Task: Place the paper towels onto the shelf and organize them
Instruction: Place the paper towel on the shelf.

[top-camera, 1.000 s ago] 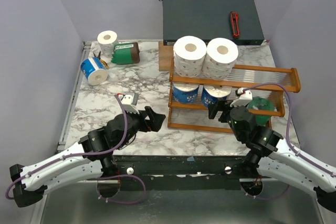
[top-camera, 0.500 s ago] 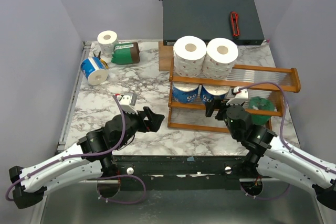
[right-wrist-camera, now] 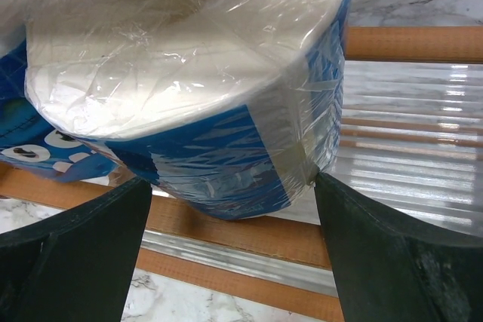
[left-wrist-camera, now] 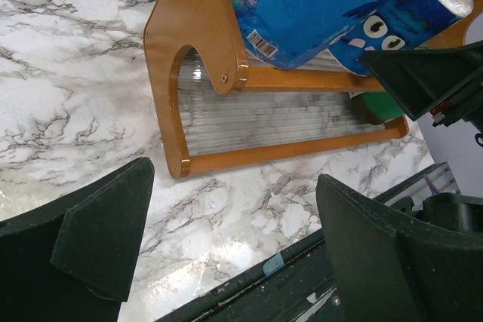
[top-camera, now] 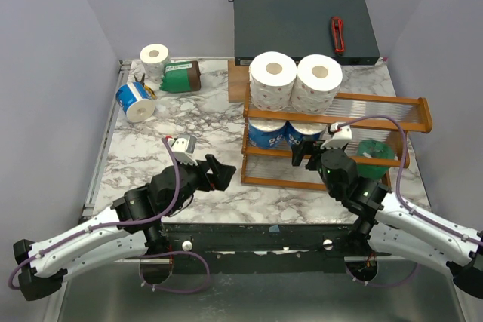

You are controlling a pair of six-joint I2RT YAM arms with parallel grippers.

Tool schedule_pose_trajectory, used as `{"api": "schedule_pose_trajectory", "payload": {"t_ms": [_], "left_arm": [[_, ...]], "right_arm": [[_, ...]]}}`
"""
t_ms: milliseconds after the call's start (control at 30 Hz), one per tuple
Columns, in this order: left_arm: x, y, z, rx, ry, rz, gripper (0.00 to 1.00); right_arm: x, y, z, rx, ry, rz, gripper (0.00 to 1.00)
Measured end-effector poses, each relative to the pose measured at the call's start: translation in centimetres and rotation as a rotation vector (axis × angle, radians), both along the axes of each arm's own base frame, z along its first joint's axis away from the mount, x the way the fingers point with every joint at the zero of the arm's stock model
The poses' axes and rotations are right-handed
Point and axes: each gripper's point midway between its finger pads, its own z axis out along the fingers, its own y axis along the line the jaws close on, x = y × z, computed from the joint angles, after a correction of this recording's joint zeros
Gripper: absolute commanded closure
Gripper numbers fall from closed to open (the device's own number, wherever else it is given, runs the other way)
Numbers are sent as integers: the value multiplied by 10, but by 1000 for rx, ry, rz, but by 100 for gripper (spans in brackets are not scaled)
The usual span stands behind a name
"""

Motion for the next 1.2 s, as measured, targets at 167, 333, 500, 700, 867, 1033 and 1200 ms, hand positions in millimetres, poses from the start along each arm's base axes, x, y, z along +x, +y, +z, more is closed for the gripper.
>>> {"api": "schedule_pose_trajectory", "payload": {"t_ms": [167, 333, 500, 700, 867, 1033, 1200], "left_arm": [[0, 0, -1, -2, 3, 0, 8], [-1, 2, 1, -12, -1, 2, 8], [0, 9, -1, 4, 2, 22, 7], [25, 41, 11, 98, 10, 179, 6], [66, 78, 44, 112, 24, 366, 6], [95, 119, 32, 116, 118, 508, 6], [117, 171, 9, 12, 256, 676, 6]], "right_arm": [[0, 3, 0, 4, -1, 11, 5], [-7, 0, 3, 20, 7, 26, 0], [-24, 1, 31, 95, 11, 100, 0], [-51, 34, 67, 190, 39, 335, 0], [-81, 62, 62, 224, 104, 560, 0], [-110, 76, 48, 249, 151, 730, 0], [-122, 85, 40, 272, 164, 816, 0]]}}
